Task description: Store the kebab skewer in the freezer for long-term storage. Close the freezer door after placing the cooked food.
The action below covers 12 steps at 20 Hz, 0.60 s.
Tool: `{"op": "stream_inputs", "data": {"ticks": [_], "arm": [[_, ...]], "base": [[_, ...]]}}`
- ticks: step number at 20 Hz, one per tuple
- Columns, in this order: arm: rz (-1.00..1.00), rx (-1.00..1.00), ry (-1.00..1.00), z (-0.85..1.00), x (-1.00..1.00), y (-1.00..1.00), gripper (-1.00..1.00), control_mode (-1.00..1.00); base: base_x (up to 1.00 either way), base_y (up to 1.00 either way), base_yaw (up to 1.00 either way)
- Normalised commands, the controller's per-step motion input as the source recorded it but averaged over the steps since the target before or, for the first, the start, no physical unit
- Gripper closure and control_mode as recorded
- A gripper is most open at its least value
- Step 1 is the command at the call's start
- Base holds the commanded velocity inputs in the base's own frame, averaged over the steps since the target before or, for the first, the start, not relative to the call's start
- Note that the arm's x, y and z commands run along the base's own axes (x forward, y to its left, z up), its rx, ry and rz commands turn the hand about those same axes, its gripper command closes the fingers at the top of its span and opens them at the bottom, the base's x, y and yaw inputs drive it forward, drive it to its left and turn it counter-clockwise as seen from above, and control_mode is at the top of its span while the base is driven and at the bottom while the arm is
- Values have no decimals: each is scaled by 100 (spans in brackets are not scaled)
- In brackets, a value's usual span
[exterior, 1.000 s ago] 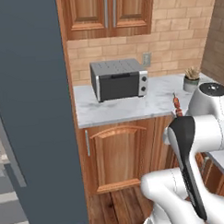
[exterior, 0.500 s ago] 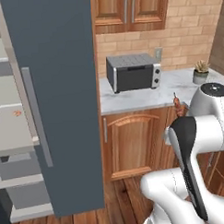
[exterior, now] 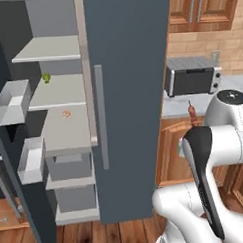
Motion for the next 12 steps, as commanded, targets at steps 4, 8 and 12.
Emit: {"op": "stream_inputs", "data": {"ticks": [4, 8, 12], "arm": [[0, 0, 0, 0, 0, 0, 100, 100], [0, 0, 0, 0, 0, 0, 100, 100], [0, 0, 0, 0, 0, 0, 100, 100]], "base": [[-30, 81, 28], [-19, 70, 30], [-12, 51, 32]]}}
